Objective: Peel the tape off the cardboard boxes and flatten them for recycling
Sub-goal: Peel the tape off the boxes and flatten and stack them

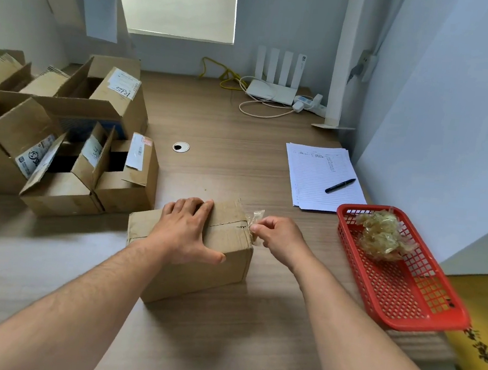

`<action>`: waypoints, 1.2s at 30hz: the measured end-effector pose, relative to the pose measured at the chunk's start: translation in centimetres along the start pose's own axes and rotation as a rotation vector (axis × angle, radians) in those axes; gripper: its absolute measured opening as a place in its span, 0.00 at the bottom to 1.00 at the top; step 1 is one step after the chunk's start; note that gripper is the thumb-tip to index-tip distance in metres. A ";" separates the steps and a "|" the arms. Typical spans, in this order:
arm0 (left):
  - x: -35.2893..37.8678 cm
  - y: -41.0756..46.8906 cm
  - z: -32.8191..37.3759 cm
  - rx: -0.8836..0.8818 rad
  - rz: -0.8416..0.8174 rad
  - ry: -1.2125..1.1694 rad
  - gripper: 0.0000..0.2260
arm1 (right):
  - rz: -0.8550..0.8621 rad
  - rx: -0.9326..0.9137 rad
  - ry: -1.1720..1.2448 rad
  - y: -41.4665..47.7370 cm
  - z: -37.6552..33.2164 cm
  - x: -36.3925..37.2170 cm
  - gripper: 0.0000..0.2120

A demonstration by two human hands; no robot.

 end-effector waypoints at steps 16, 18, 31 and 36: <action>1.0 1.8 5.5 0.028 0.125 -0.070 0.51 | 0.600 0.239 0.187 0.4 7.9 -10.0 0.04; 1.3 2.7 7.4 0.045 0.125 -0.063 0.51 | 0.671 0.276 0.116 0.4 9.0 -12.4 0.04; 2.1 5.0 10.7 -0.031 0.123 -0.048 0.52 | 0.614 0.085 -0.577 4.0 15.2 -21.4 0.10; 2.3 4.9 11.1 -0.075 0.119 -0.045 0.51 | 0.408 0.051 -0.746 5.7 16.2 -20.6 0.14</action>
Point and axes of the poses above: each hand's wrist, its own y-axis towards the middle knuckle, its own x-axis out of the palm, z = x × y, the point moved 2 cm from there along y, towards the middle knuckle, and after that the axes turned 3 degrees about -y, right-handed, at the moved point
